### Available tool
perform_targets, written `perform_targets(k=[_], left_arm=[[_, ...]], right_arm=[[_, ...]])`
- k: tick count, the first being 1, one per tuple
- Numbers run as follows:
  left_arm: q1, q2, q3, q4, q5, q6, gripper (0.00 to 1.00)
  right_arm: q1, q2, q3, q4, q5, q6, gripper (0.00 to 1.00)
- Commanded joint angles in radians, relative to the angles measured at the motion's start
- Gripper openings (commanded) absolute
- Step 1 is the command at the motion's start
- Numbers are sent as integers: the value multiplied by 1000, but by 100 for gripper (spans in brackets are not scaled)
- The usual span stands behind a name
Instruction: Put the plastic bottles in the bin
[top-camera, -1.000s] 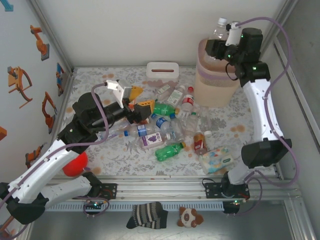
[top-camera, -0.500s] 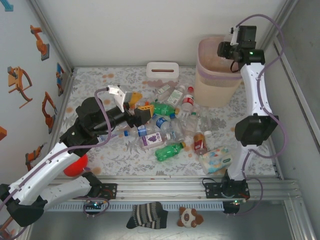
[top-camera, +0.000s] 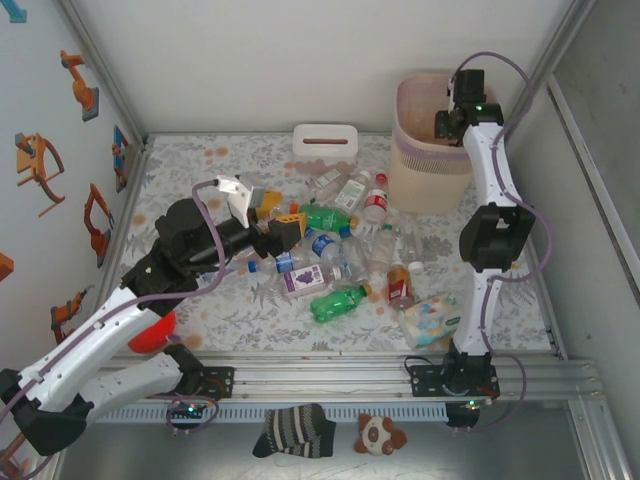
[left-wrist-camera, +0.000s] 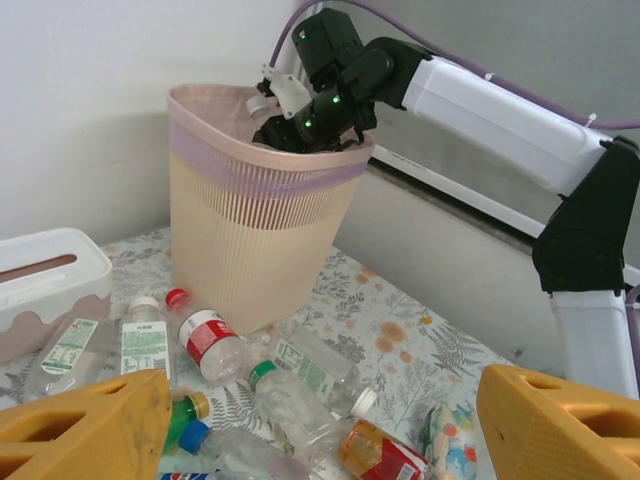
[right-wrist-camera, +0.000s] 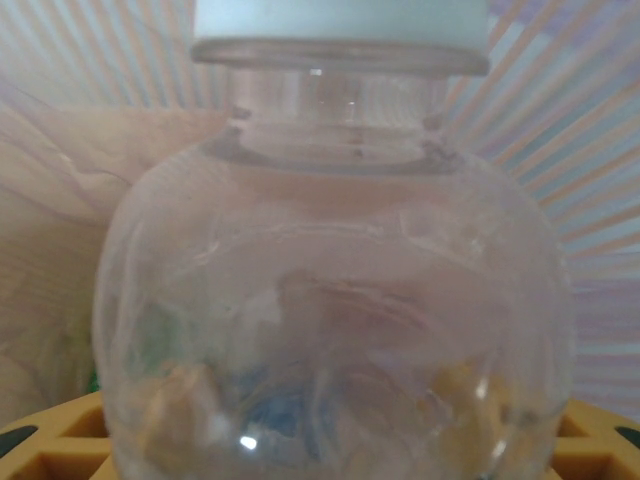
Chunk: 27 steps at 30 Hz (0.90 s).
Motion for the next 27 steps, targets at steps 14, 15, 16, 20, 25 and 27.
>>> perform_targets(k=[14,15,16,20,25,27], left_arm=[[-1,-32,-38,29,-54,-16,80],[-2,-33,-39,33,-55,-16,80],[-2,-37,-41,30,-57,-17,80],[-1,-46,-44,25,-67,-16,80],[-1,-49,-37,-3,-89,-6,80],[-1,-51,-33,-22,-102,1,80]], right_arm=[[-9,158,22,-53,48,-63,58],[-9,164,21,-53,47,-61,58],[-9,169,19,-54,45,-60,58],[-9,167,21,-60,40,-49,62],[-9,119,30,-65,42,-45,74],[-9,92,33,-66,43,-43,77]])
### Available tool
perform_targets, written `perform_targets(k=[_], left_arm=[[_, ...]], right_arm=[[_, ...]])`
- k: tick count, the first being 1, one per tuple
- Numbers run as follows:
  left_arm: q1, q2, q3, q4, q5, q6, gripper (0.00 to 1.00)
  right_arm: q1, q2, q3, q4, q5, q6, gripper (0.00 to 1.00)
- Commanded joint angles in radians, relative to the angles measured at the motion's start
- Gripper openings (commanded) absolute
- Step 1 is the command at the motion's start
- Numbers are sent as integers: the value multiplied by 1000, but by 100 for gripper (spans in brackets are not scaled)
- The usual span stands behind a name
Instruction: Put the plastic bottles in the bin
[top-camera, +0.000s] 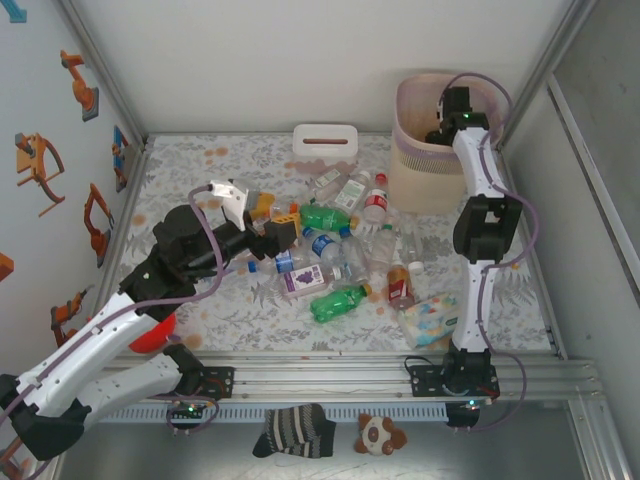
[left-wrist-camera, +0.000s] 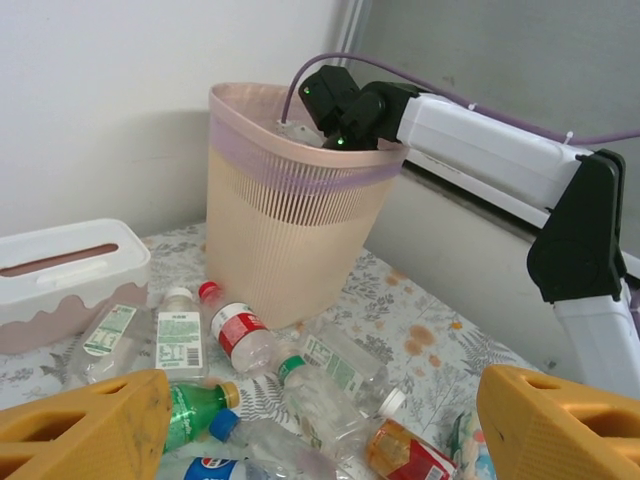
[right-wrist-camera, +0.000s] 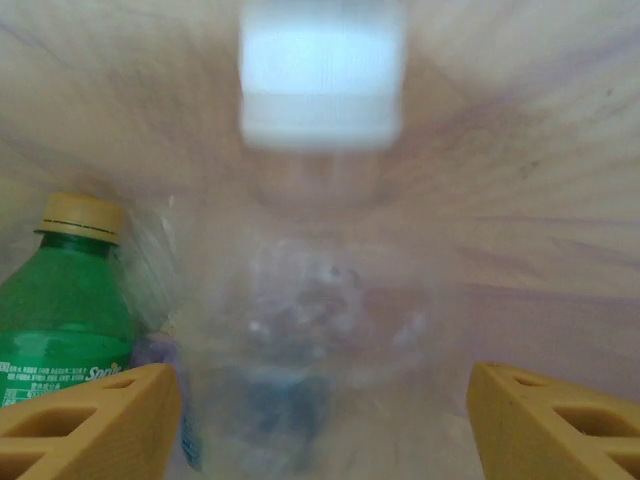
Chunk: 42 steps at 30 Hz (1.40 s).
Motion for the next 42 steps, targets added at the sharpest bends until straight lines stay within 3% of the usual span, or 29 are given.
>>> perform_targets(k=[1,8,22,31,36,42], left_arm=[[-1,-16,8,-28,-31,4,80],[-2,-29,22,-108,-106,20,80],[19,82,190,-471,-242,136,82],[123,239,294,-778,-286,180,81],[201,316,302,-895,-238,227,81],[264,404,277,-955,-314,291,79]], right_arm=[[-7,-56,11,-11,12,7,78],[-5,-160,11,-14,-14,27,79],[1,-383,-44,-17,-93,67,78],[1,-560,-172,7,-188,127,77],[1,-668,-305,56,-217,161,76],[1,-779,-449,93,-253,188,76]])
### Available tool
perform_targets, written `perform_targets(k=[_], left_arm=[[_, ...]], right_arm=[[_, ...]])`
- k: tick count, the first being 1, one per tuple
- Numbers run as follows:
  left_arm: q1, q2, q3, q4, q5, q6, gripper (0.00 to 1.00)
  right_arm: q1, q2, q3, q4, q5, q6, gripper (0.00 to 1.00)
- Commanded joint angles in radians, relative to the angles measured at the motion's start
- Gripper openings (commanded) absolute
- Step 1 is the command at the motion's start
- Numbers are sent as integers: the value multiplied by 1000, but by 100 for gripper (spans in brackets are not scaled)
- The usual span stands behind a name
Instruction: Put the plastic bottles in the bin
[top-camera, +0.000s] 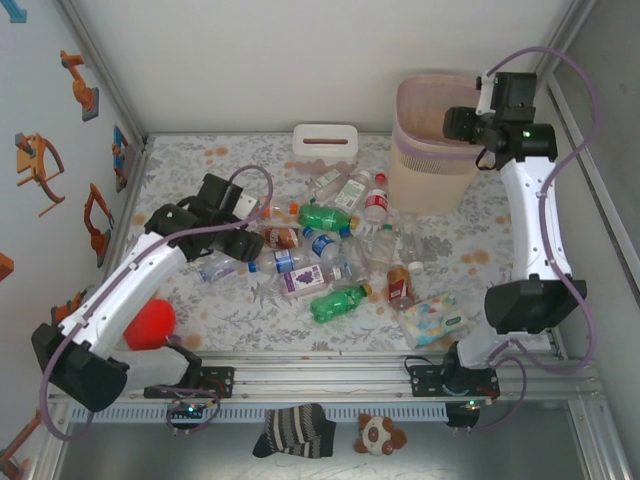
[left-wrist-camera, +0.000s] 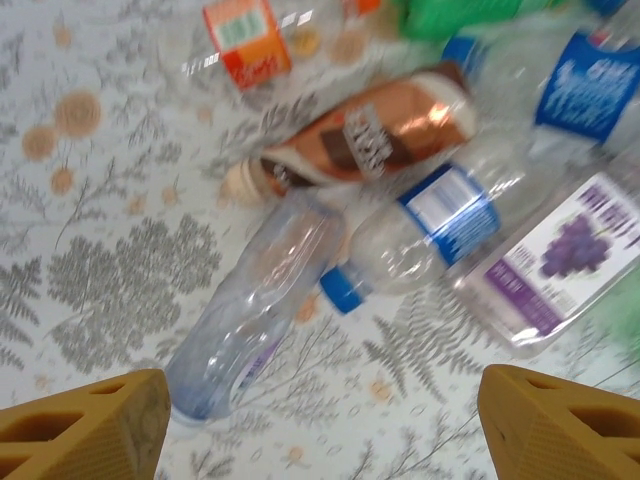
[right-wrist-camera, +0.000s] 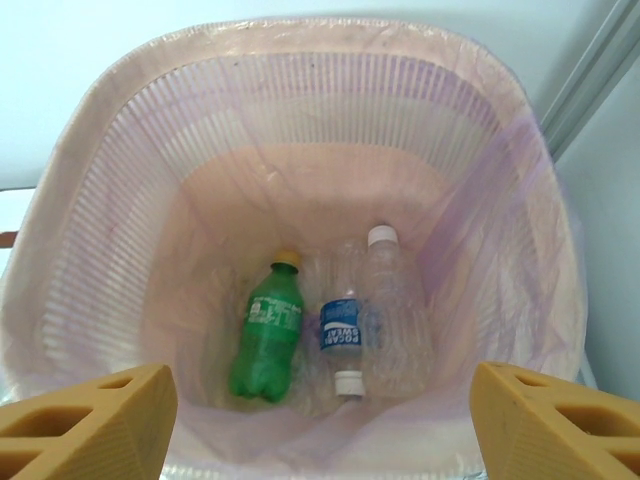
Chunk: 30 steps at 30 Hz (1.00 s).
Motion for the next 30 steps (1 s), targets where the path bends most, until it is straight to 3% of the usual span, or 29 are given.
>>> perform_targets(k=[1,13,21,30], left_arm=[[32,39,-4,-78,-52,72,78],[161,221,-36,-38,15,160,64],[202,345,-78,34,11,171,67],[223,439,-87,49,41,174,76]], right_arm=[[1,-58,-56,37,-38,35,76],[1,-163,-194,25,-72,37,74],[1,-186,-214,19,-73,25,74],[1,-187,-215,11,-100,26,74]])
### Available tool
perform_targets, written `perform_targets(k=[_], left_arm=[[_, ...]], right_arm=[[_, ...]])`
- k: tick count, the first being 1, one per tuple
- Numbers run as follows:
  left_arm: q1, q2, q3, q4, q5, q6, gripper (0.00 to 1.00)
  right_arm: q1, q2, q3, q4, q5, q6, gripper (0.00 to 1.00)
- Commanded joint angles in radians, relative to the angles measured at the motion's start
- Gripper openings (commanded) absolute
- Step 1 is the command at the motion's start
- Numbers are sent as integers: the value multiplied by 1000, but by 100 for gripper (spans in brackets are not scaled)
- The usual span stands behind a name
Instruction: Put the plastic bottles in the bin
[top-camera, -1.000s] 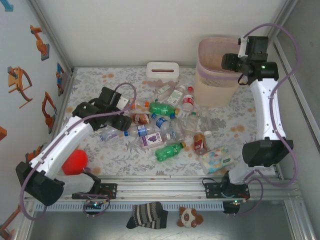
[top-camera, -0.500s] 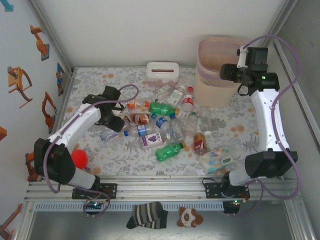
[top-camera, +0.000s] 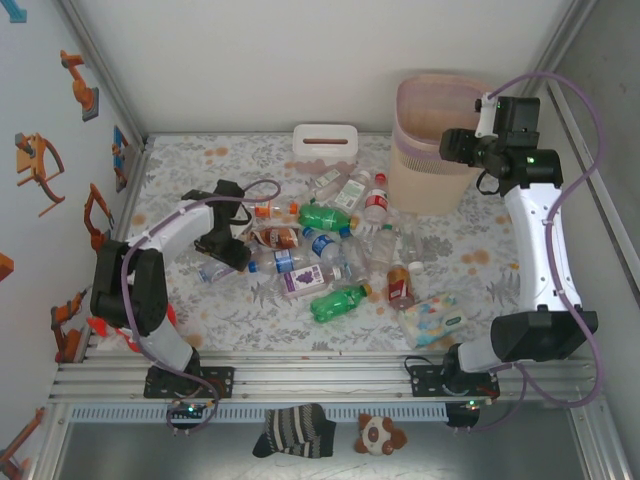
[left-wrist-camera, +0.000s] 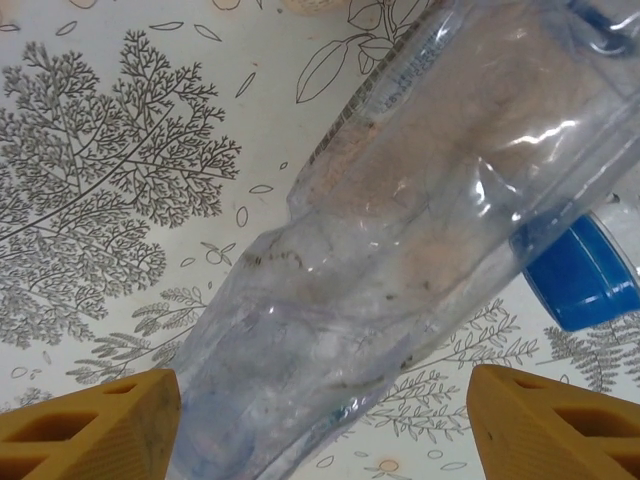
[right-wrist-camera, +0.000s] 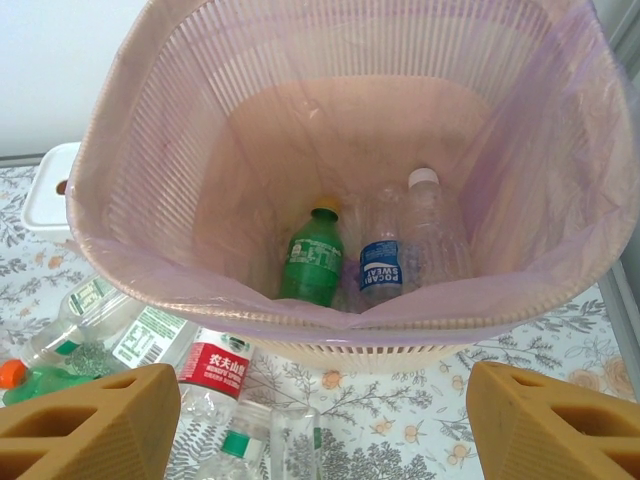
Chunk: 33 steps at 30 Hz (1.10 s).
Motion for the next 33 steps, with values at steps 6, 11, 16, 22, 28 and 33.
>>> perform_targets(k=[6,11,16,22,28,33], left_arm=[[28,79,-2,-5,78,19,70],[50,115,13,-24,109,13,67],[70,142,24,-42,138,2,62],[80,139,27,-44,138,-6,54],[87,115,25,-40,144,-10,49],[90,64,23,-24,169,-12,48]], right_arm=[[1,-27,-17,-15,2,-14,74],[1,-24,-15,-19,0,-16,74],[1,-19,-10,-28,3,-17,74],[1,-29,-10,-31,7,-19,74],[1,-37,-8,-34,3,-16,74],[1,-49,-3,-39,-11,-11,74]])
